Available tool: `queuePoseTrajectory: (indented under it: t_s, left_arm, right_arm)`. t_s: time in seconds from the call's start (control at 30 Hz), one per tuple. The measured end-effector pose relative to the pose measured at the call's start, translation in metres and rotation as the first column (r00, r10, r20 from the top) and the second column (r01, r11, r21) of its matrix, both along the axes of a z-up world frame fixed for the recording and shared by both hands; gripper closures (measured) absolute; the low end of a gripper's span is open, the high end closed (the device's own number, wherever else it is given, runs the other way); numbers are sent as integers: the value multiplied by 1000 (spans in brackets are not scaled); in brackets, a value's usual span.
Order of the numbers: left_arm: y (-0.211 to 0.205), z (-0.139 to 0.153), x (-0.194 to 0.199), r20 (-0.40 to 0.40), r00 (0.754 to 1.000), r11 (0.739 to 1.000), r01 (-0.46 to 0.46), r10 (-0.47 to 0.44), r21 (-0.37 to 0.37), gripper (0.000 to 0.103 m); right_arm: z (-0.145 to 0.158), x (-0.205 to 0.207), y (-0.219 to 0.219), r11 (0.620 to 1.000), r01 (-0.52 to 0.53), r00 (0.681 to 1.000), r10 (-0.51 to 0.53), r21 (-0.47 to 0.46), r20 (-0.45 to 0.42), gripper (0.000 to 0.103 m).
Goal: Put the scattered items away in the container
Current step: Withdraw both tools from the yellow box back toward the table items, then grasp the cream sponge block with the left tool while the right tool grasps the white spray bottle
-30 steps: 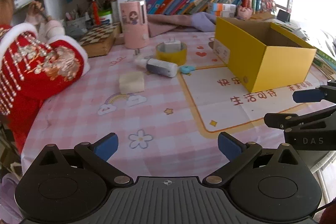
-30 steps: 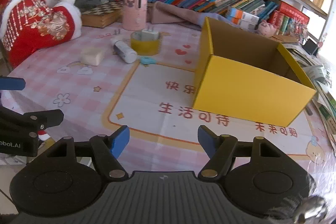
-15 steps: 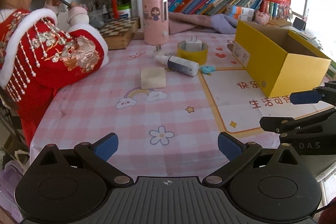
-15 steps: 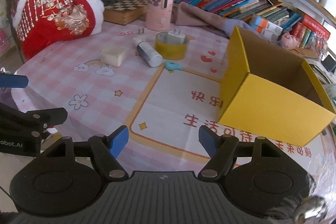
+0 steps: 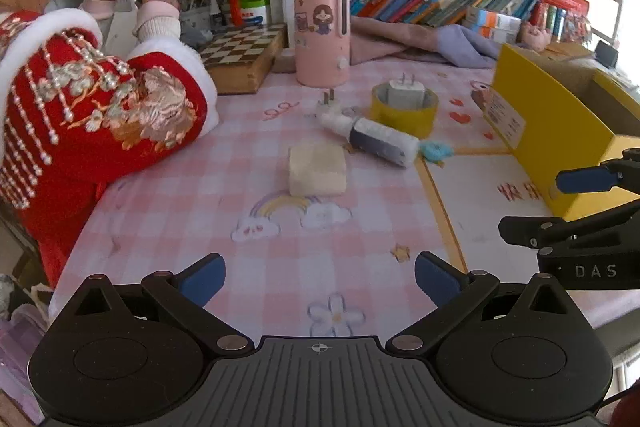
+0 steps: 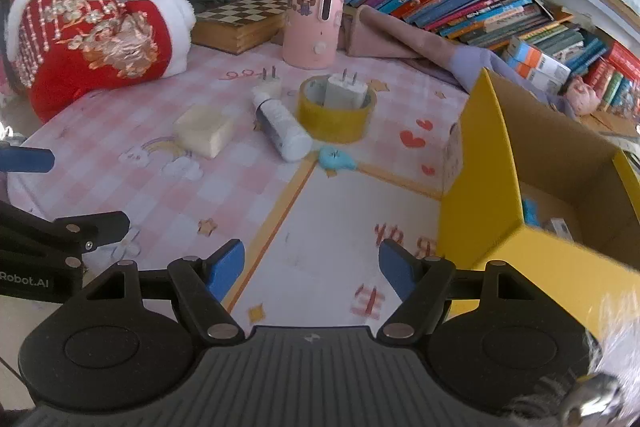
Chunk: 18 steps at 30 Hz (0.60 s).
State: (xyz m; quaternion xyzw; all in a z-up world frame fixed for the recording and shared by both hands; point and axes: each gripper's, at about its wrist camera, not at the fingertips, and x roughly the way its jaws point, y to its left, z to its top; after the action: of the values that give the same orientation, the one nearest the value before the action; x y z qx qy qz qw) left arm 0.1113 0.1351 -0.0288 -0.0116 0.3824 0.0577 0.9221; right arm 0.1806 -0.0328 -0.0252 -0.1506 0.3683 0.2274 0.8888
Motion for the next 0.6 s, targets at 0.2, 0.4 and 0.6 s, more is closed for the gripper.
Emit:
queuePoseTrajectory:
  t_s: [0.2, 0.4, 0.6]
  left_arm:
    - [6, -1, 35, 7, 1000, 1000, -14, 14, 20, 1]
    - [16, -3, 62, 11, 1000, 999, -21, 20, 40, 1]
    - [21, -13, 84, -19, 1000, 1000, -3, 4, 24, 3]
  right_arm:
    - [1, 36, 9, 1000, -13, 1000, 13, 4, 6, 33]
    - [7, 70, 21, 998, -9, 1000, 9, 55, 11, 34]
    - [-1, 97, 35, 997, -25, 998, 28, 68, -48, 34]
